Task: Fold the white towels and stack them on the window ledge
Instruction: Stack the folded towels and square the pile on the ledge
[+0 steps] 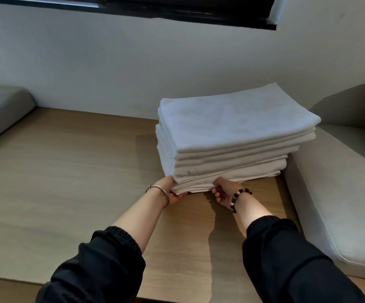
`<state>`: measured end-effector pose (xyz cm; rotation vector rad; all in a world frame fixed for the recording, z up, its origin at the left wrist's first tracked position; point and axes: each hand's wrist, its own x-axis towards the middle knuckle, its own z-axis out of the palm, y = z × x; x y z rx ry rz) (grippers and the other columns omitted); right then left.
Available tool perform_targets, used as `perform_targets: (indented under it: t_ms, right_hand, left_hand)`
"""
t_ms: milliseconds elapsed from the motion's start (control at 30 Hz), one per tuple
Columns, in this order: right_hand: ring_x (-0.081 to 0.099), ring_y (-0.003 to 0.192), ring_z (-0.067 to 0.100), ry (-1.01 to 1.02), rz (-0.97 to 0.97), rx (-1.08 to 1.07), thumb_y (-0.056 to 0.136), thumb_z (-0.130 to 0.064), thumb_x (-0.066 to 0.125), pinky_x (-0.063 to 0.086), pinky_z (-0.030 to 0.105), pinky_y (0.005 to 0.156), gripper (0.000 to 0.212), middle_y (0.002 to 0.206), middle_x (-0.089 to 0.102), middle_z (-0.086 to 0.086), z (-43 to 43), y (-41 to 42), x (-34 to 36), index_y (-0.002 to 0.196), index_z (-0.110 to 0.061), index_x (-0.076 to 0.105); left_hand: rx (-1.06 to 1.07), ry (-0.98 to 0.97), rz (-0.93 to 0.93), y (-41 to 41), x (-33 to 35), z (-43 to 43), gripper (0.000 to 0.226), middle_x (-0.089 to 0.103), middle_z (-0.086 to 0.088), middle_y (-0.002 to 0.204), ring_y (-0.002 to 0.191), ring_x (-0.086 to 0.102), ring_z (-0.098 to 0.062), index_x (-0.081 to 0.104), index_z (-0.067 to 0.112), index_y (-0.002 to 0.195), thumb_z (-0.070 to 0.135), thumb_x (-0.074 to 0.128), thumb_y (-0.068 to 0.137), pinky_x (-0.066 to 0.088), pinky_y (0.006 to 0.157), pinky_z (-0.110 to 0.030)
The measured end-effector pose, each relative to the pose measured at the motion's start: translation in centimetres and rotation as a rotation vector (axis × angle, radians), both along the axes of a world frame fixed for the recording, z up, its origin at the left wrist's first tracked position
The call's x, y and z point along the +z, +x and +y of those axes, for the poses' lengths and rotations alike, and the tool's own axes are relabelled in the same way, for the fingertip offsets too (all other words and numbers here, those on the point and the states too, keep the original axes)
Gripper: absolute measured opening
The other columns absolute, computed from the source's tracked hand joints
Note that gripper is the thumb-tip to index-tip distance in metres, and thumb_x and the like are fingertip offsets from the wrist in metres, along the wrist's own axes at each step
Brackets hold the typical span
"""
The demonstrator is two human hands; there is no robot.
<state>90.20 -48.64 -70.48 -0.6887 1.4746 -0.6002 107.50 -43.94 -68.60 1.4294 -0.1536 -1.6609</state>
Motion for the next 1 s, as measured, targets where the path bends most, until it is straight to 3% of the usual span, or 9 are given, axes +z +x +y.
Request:
perform_targets:
  t_ms: [67,233,400,467,600,733,833,933,1000]
  right_hand:
    - [0.037,0.049,0.012,0.031,-0.039,0.011,0.094,-0.012,0.050,0.032,0.020,0.039,0.020,0.060,0.047,0.004,0.3,0.2,0.4,0.074,-0.009,0.050]
    - [0.039,0.038,0.008,0.107,-0.154,0.012,0.095,-0.009,0.051,0.032,0.017,0.034,0.023,0.051,0.047,0.001,0.9,1.1,-0.4,0.072,-0.011,0.049]
    - [0.051,0.041,0.010,0.022,-0.211,-0.099,0.095,-0.016,0.055,0.044,0.017,0.037,0.017,0.056,0.057,0.006,1.5,-1.7,-1.0,0.084,-0.003,0.057]
    - [0.052,0.053,0.015,-0.010,-0.194,-0.163,0.097,-0.018,0.051,0.047,0.018,0.038,0.018,0.068,0.055,0.010,1.6,-3.1,-0.8,0.088,-0.003,0.056]
    - [0.051,0.064,0.018,-0.049,-0.194,-0.340,0.101,-0.016,0.043,0.050,0.021,0.044,0.023,0.075,0.052,0.010,1.5,-4.5,-0.2,0.082,-0.003,0.050]
    - [0.054,0.068,0.018,-0.052,-0.258,-0.488,0.100,-0.013,0.045,0.052,0.026,0.053,0.012,0.078,0.055,0.010,1.0,-6.1,-0.1,0.103,-0.002,0.050]
    - [0.054,0.070,0.016,-0.099,-0.211,-0.444,0.101,-0.010,0.041,0.053,0.024,0.050,0.028,0.088,0.057,0.009,0.7,-7.7,0.2,0.127,-0.002,0.046]
    - [0.058,0.086,0.021,-0.132,-0.063,-0.430,0.102,-0.011,0.038,0.050,0.026,0.071,0.040,0.131,0.052,0.017,0.0,-8.9,-0.2,0.140,0.000,0.035]
    - [0.055,0.113,0.025,-0.147,0.079,-0.428,0.104,-0.029,0.030,0.047,0.032,0.091,0.044,0.146,0.040,0.014,-0.5,-9.5,-0.3,0.144,-0.012,0.032]
  left_hand:
    - [-0.025,0.021,-0.084,1.0,-0.5,-0.1,0.019,0.065,-0.005,0.050,0.048,0.063,-0.021,0.058,0.009,0.080,0.015,0.049,0.096,0.052,0.073,-0.026]
    - [-0.122,0.034,-0.198,3.7,-1.0,0.4,0.021,0.066,0.000,0.054,0.040,0.063,-0.017,0.056,0.013,0.082,0.014,0.040,0.097,0.034,0.056,-0.020]
    - [-0.002,-0.014,-0.265,5.7,-1.2,0.5,0.018,0.065,-0.003,0.080,0.047,0.065,-0.013,0.054,0.015,0.110,0.017,0.043,0.097,0.046,0.042,-0.016]
    - [0.187,-0.067,-0.185,5.7,-2.1,0.6,0.024,0.060,-0.007,0.093,0.062,0.065,-0.019,0.051,0.015,0.119,0.019,0.051,0.096,0.053,0.050,-0.024]
    - [0.455,-0.112,-0.060,2.3,-2.6,1.6,0.018,0.051,-0.013,0.109,0.081,0.060,-0.026,0.055,0.007,0.103,0.017,0.041,0.099,0.048,0.069,-0.033]
    - [0.264,-0.010,0.072,-3.1,-1.9,1.9,0.032,0.047,-0.015,0.131,0.114,0.055,-0.039,0.047,-0.002,0.127,0.011,0.031,0.102,0.044,0.088,-0.039]
    - [0.105,-0.026,0.081,-5.9,-1.4,1.0,0.041,0.037,-0.017,0.147,0.130,0.045,-0.034,0.035,0.003,0.142,0.015,0.036,0.102,0.039,0.098,-0.038]
    - [0.100,-0.033,0.122,-7.1,-1.5,-0.2,0.047,0.041,-0.020,0.145,0.129,0.045,-0.033,0.035,0.000,0.141,0.018,0.047,0.100,0.039,0.101,-0.039]
    - [0.118,-0.031,0.142,-7.5,-1.7,-0.9,0.050,0.044,-0.021,0.142,0.129,0.046,-0.033,0.034,-0.004,0.140,0.018,0.051,0.098,0.040,0.100,-0.038]
